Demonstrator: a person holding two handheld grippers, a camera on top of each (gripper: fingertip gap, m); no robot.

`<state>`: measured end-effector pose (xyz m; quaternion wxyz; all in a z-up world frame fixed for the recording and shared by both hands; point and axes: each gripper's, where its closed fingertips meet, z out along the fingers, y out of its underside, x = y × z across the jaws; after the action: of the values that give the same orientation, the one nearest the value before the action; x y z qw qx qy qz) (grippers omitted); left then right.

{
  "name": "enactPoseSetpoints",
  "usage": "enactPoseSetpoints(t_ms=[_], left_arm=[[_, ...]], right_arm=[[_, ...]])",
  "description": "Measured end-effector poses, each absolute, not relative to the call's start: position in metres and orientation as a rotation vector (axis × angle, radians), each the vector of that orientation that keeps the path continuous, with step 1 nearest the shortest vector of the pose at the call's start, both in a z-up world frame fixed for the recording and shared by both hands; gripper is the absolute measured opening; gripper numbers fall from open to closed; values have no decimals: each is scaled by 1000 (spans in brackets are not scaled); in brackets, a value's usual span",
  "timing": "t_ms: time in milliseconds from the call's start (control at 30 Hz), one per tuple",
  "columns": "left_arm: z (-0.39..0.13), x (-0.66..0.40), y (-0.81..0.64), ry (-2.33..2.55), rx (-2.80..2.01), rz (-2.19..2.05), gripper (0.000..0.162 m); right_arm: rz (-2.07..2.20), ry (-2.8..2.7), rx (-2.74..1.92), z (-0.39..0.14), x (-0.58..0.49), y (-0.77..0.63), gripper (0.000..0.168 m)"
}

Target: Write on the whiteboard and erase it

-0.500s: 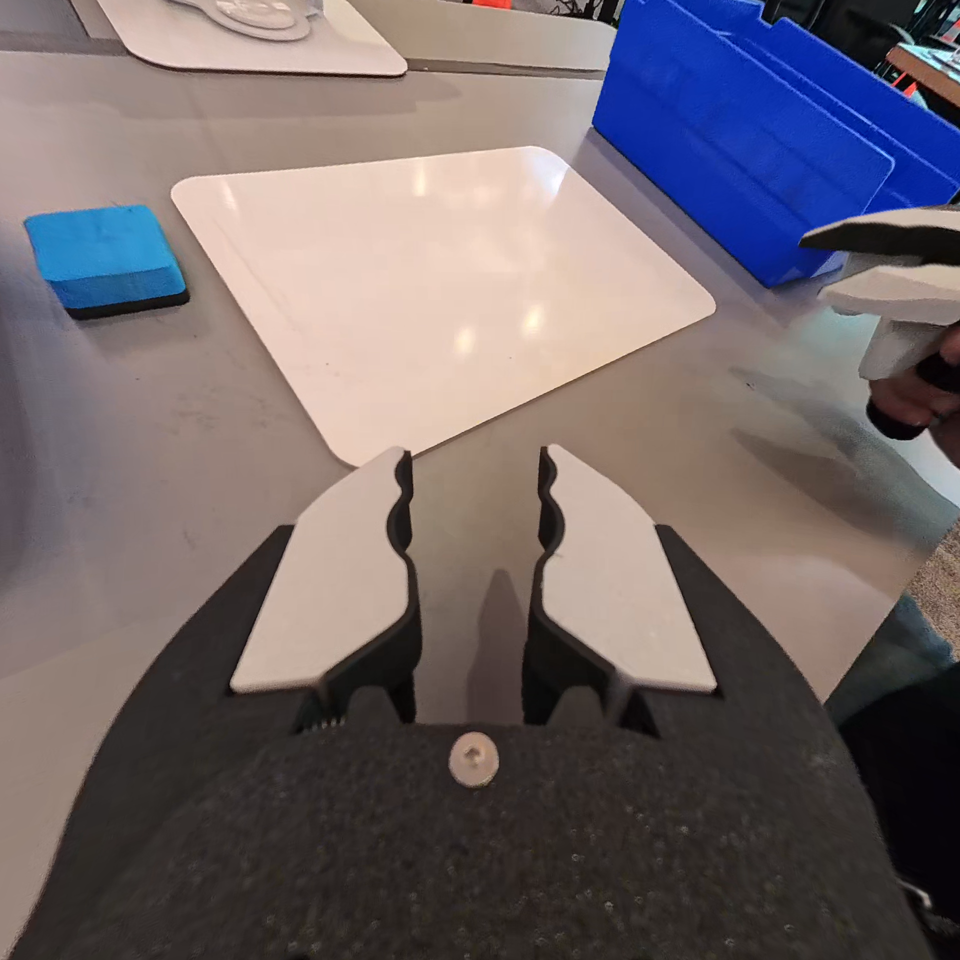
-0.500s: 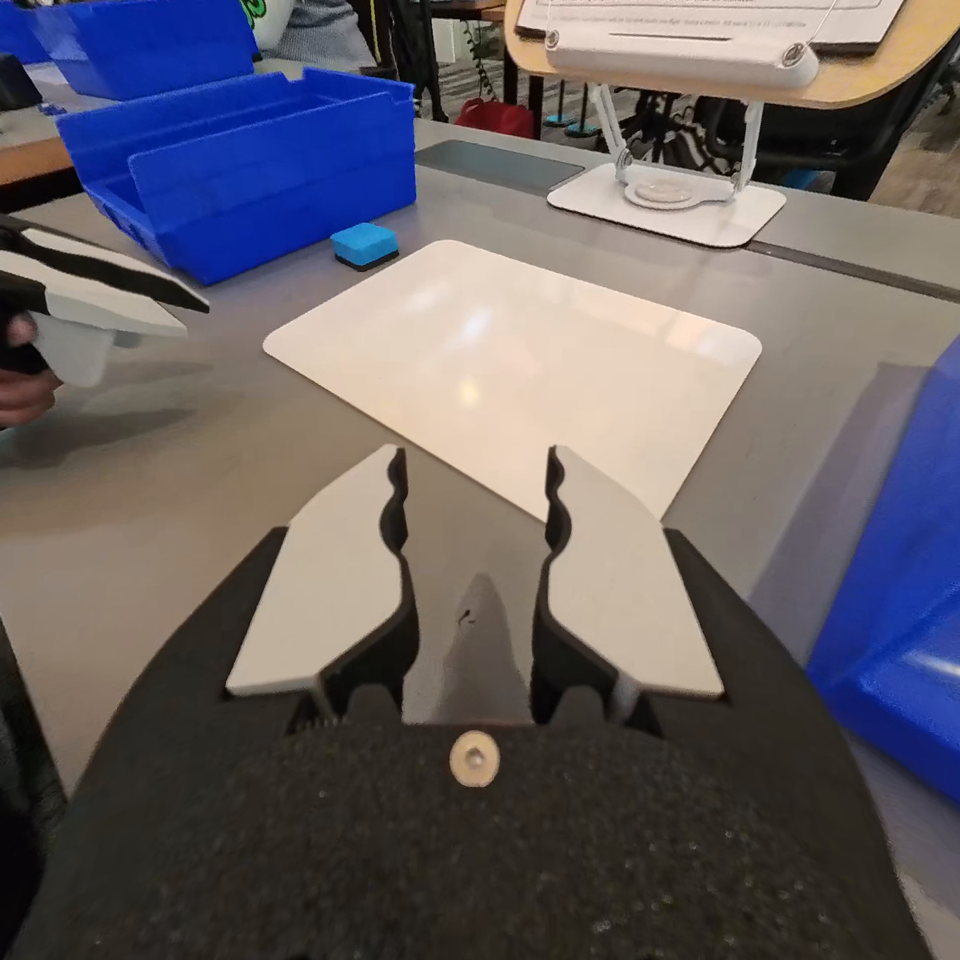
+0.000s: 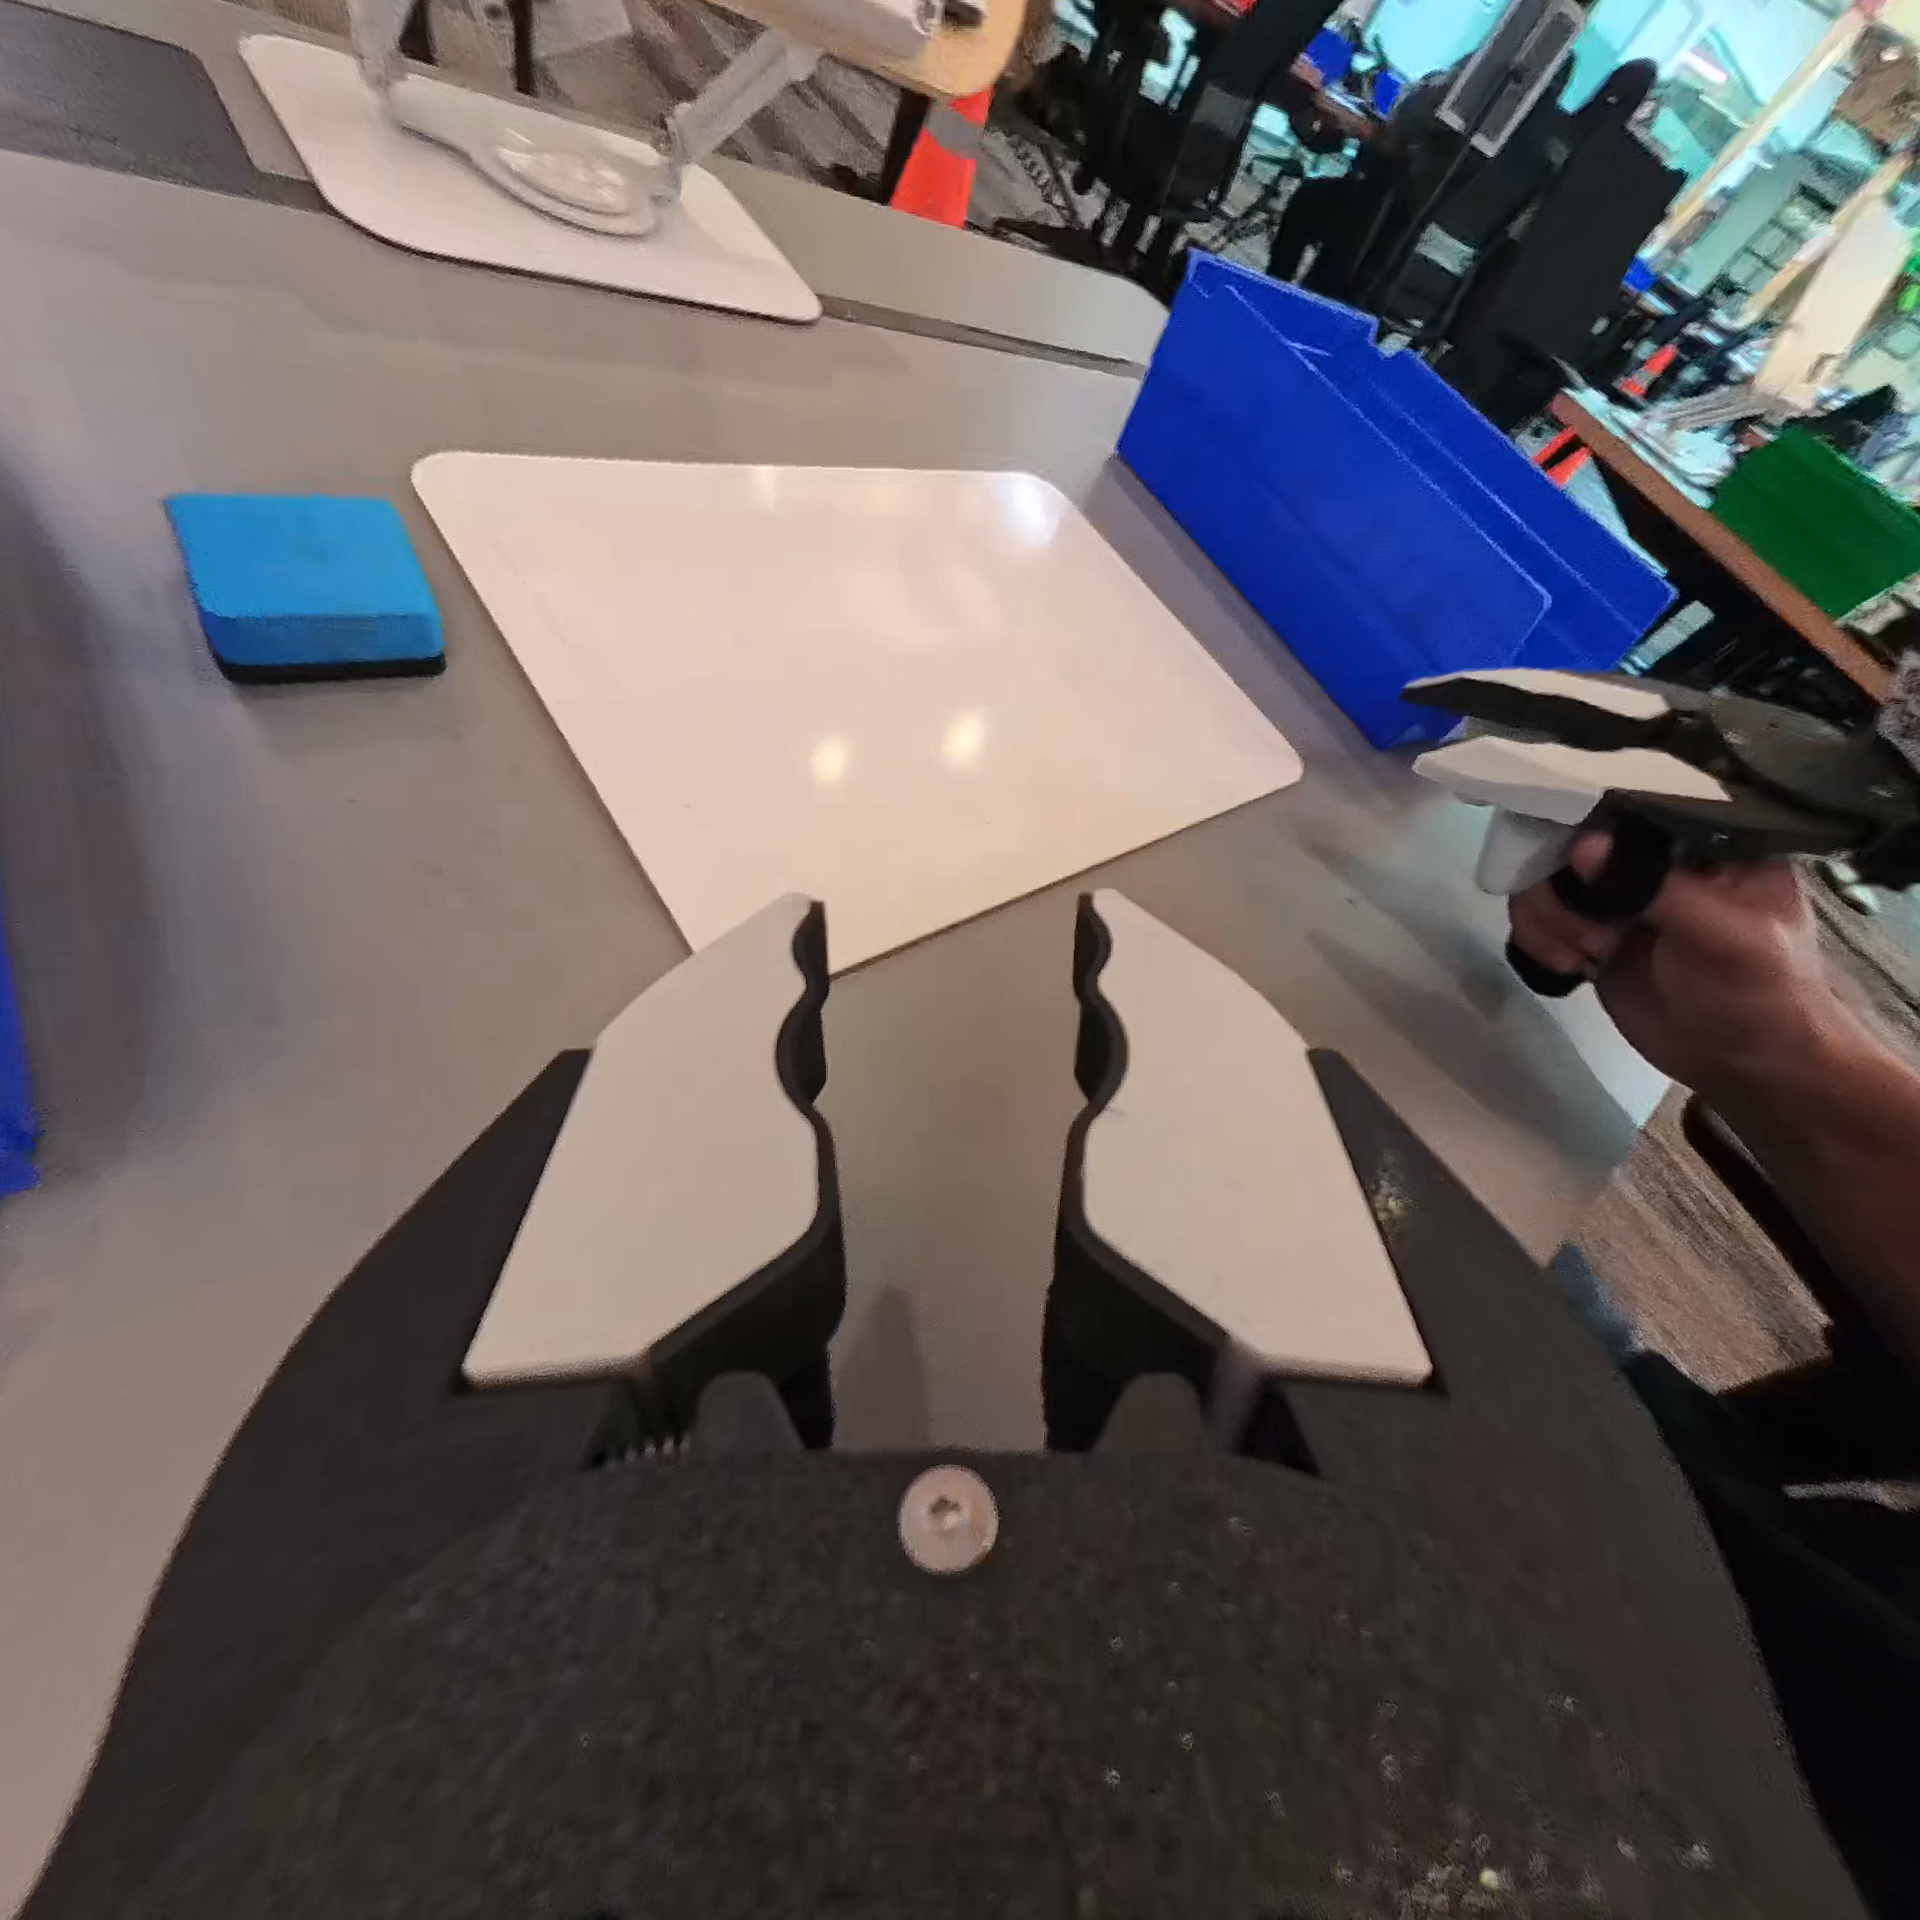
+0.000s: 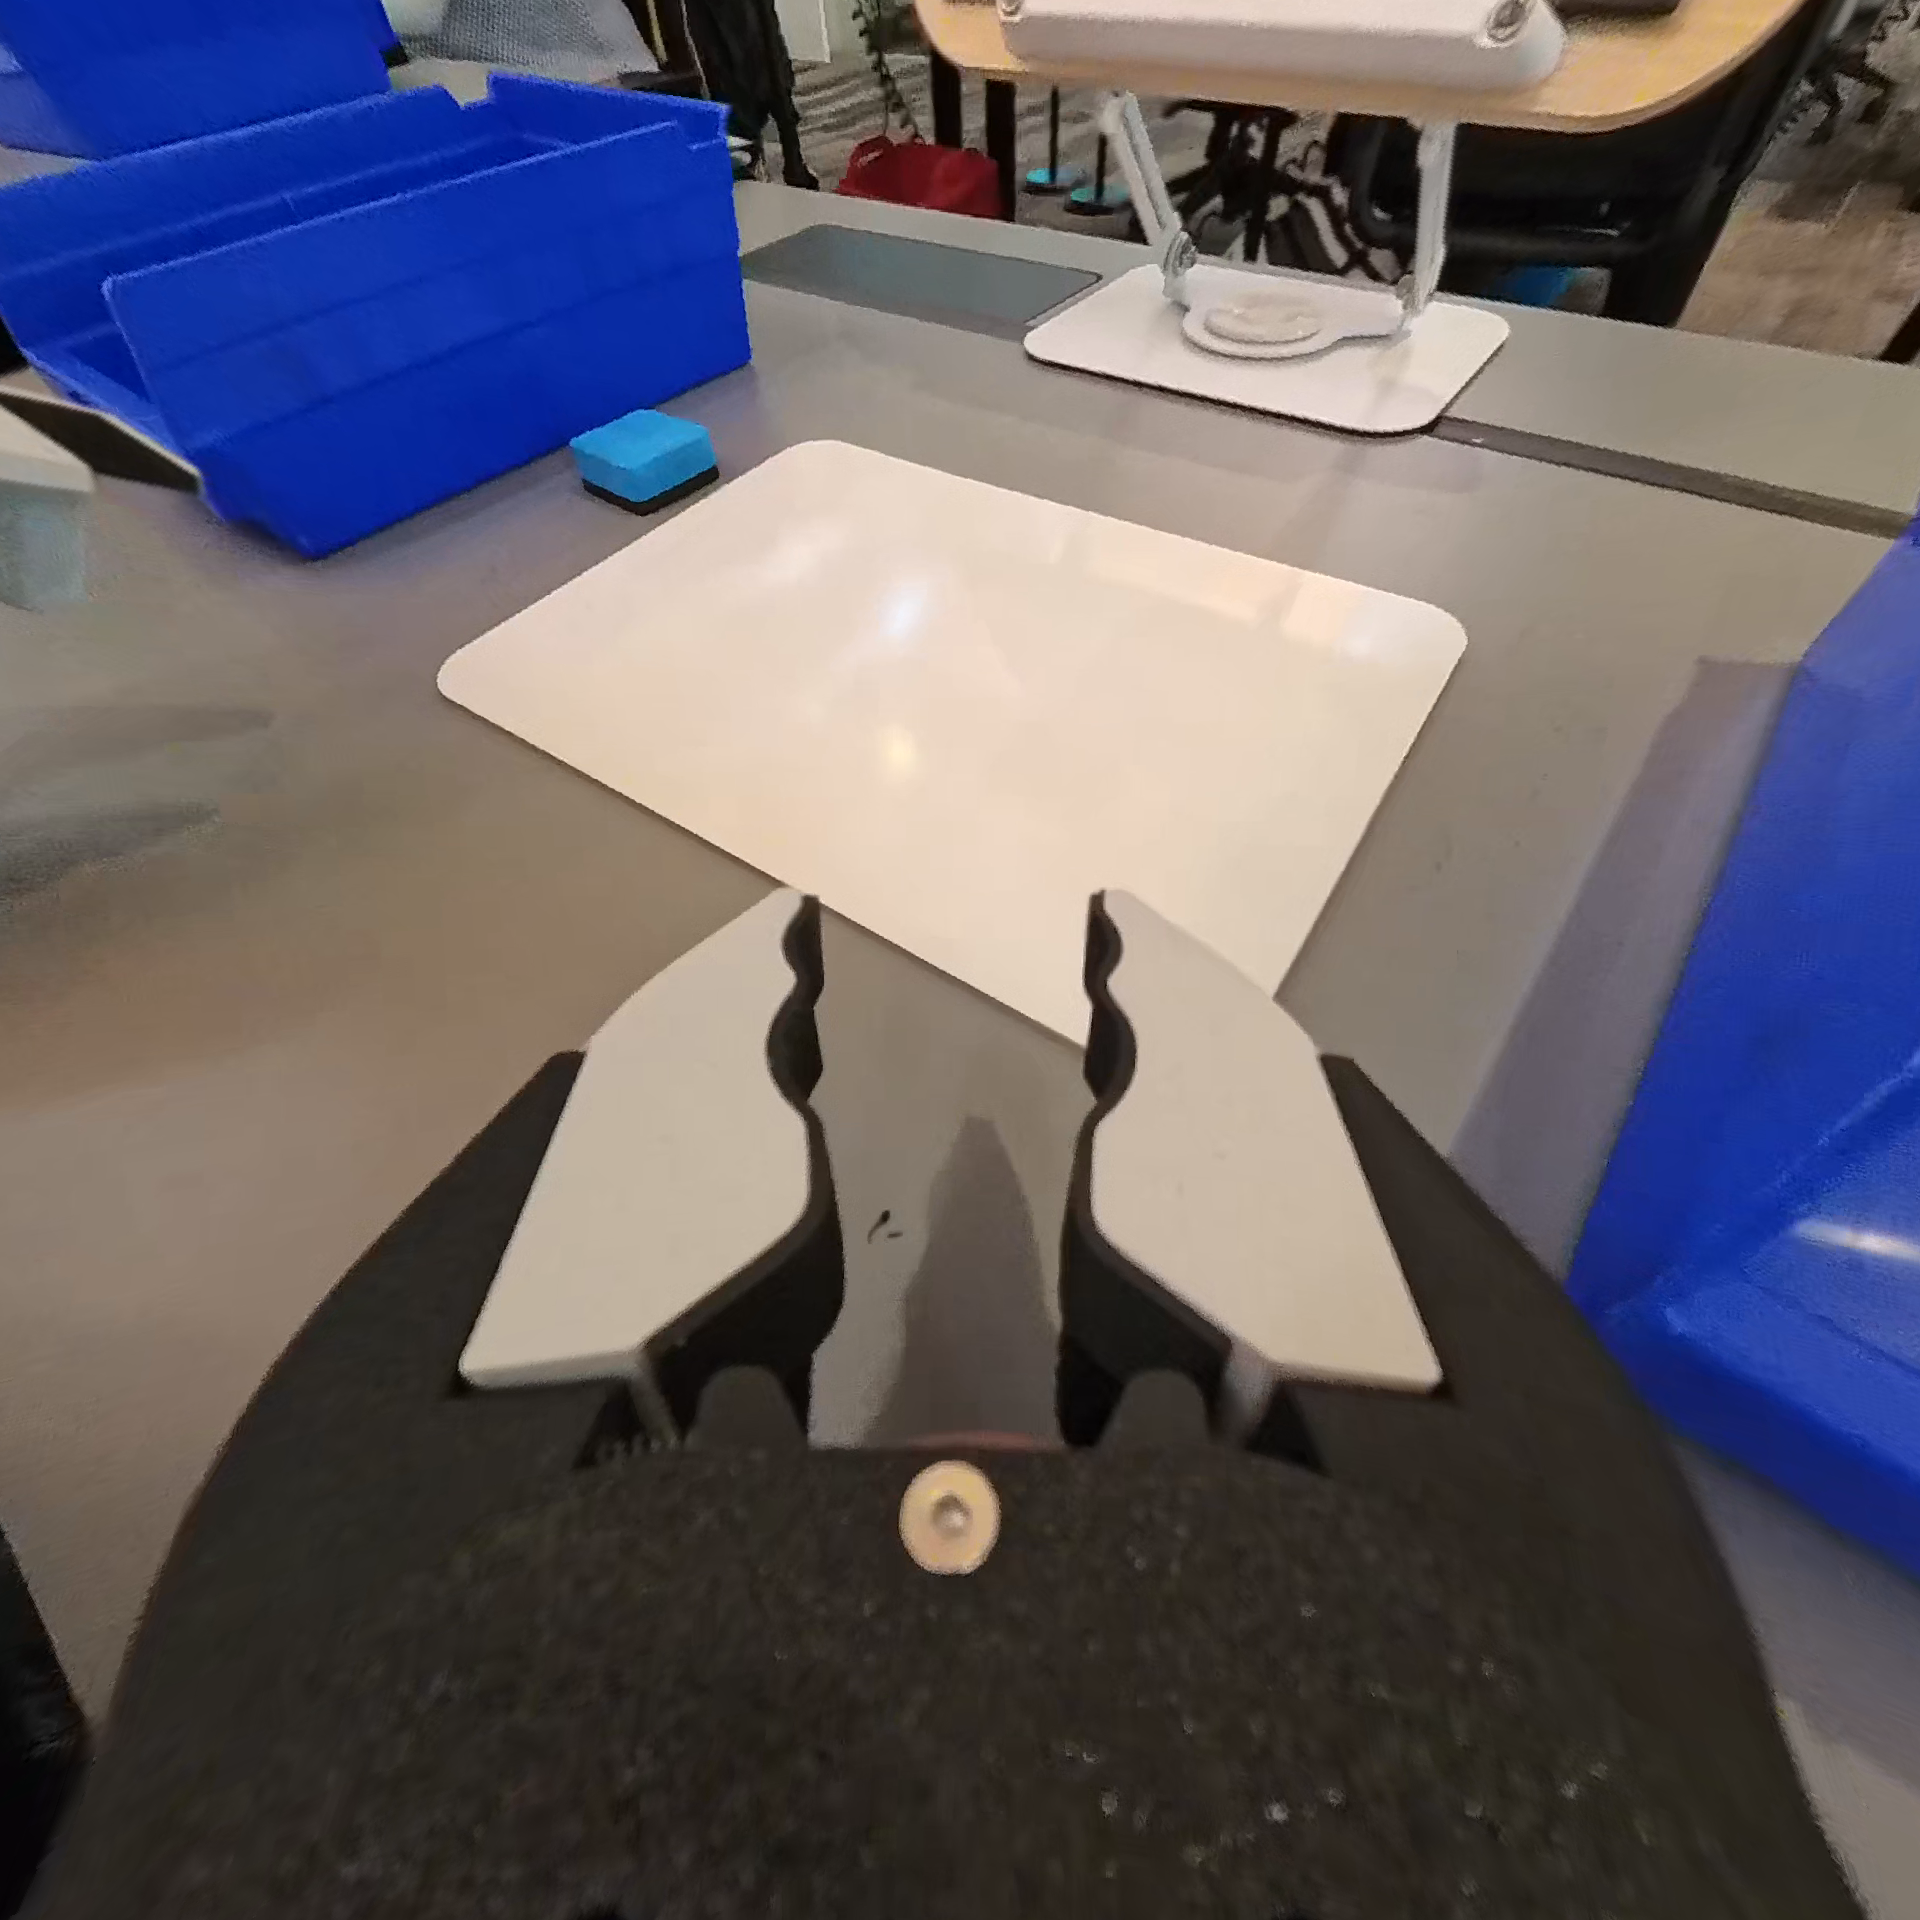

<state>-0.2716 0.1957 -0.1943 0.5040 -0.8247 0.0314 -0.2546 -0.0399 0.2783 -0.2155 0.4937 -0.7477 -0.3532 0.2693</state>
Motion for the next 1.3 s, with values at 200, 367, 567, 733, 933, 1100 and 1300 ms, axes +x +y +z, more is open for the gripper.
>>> enactPoseSetpoints(t_ms=[200,367,567,733,933,1100,1300], left_arm=[[-230,-264,196,137,-2076,-608,44],[-237,-254,196,188,-2094,-630,43],[-237,-258,196,167,-2093,-634,43],[-242,-270,202,100,-2121,-578,45],[-232,-315,254,-124,-2183,-330,60],[-246,-354,333,-126,-2266,-24,62],[-262,-385,362,-177,-2321,174,65]], right_arm=[[659,-856,-1926,-230,-31,278,48],[611,-874,-1941,-233,-35,275,48],[590,-849,-1938,-231,-37,275,47],[536,-883,-1922,-233,-36,271,47],[486,-899,-1885,-228,-30,271,46],[470,-883,-1834,-219,-20,273,45],[530,-823,-1829,-217,-1,275,45]])
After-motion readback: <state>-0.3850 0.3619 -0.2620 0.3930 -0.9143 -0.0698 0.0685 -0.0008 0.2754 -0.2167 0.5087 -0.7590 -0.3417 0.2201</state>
